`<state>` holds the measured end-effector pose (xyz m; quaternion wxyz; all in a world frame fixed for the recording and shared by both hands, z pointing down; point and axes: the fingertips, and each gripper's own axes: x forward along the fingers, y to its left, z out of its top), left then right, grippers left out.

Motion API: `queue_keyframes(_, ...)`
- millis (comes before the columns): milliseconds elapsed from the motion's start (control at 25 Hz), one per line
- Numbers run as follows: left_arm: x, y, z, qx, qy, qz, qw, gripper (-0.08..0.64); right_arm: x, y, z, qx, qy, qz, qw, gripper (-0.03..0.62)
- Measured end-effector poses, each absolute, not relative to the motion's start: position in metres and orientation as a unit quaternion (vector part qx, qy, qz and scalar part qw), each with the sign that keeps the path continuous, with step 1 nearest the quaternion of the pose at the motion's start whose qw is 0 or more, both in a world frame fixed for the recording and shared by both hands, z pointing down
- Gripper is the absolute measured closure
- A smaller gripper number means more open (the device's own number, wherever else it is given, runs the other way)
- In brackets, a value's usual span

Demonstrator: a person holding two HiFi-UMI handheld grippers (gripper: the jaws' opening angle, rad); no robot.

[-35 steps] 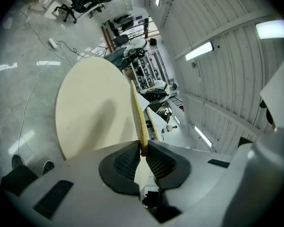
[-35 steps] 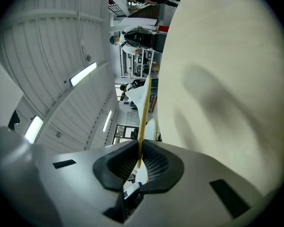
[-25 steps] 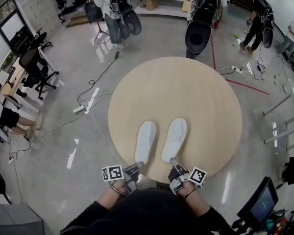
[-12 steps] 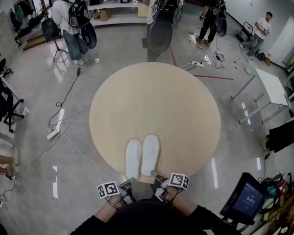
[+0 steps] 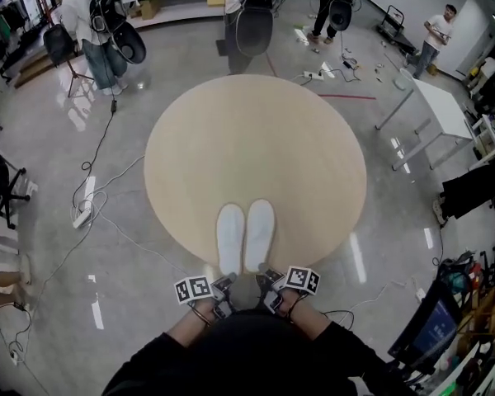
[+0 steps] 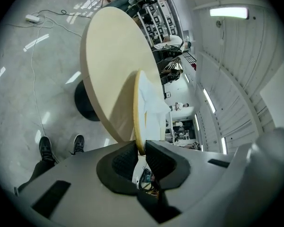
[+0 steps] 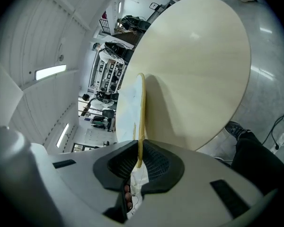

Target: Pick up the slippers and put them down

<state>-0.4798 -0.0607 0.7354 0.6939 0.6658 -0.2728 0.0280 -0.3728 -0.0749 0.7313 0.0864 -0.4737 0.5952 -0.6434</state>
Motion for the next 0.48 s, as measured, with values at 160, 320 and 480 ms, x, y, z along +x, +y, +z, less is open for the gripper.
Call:
queue_keyframes(160,-0.467,-0.044,0.740,0.674,-0.265,0.045,0.688,0.512,-0.366,-0.060,0.739,-0.476,0.596,-0.642,0.073,0.554)
queue_keyframes(320,-0.470,-0.055,0.745,0.685,-0.264,0.062,0.676,0.512,-0.371,-0.070,0.738,-0.482,0.606,-0.630,0.061,0.554)
queue_keyframes(480,-0.478,-0.056,0.759,0.681,-0.266,0.077,0.678,0.512,-0.383,-0.073,0.753,-0.478,0.605,-0.635,0.046,0.553)
